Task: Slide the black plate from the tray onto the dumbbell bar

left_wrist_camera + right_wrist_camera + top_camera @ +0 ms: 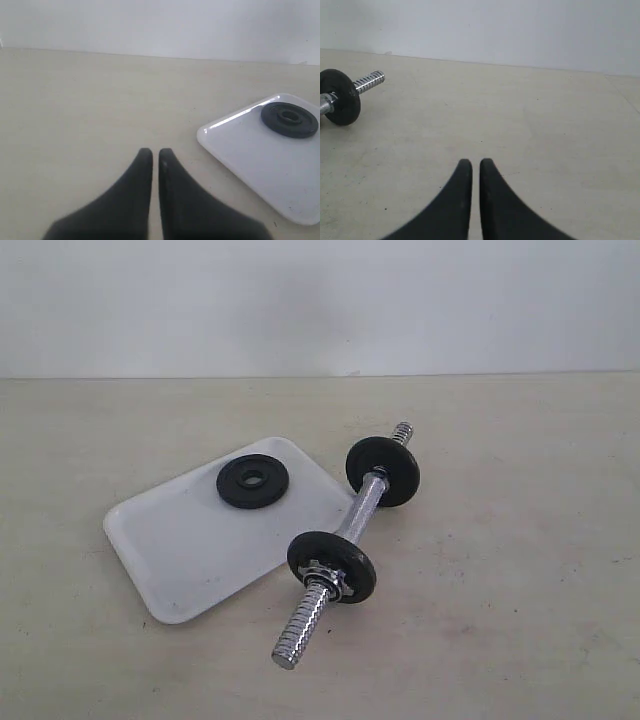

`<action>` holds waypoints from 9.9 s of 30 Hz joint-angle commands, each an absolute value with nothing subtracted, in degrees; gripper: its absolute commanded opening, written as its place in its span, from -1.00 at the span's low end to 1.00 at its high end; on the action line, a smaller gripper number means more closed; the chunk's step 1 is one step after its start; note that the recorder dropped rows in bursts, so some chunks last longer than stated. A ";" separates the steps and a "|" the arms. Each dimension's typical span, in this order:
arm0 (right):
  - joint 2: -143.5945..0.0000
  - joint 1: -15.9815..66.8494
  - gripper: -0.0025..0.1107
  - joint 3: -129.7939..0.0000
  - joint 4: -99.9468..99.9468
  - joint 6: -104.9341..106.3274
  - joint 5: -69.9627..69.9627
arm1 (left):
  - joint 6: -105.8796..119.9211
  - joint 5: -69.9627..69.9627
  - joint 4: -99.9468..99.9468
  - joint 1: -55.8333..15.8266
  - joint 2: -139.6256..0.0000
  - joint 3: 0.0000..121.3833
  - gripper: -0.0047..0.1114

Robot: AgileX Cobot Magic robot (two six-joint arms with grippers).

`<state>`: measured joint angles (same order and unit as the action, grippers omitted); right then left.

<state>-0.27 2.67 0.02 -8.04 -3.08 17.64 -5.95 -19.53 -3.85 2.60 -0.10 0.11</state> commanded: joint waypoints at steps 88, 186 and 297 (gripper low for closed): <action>0.00 2.68 -0.89 0.00 -7.94 -2.86 16.30 | -33.18 43.17 -2.35 1.10 0.00 1.46 -0.84; 0.00 2.83 -0.89 0.00 0.69 -22.18 -65.66 | -94.91 3.30 -97.93 1.10 -16.40 33.36 -0.84; -32.64 2.83 -0.89 -38.26 8.49 -3.87 37.49 | -13.16 -48.72 -13.72 -41.89 -124.30 101.38 -0.84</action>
<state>-32.61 2.80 -38.58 8.91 -4.49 37.72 -13.41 -50.20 -15.83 -41.70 -124.66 100.54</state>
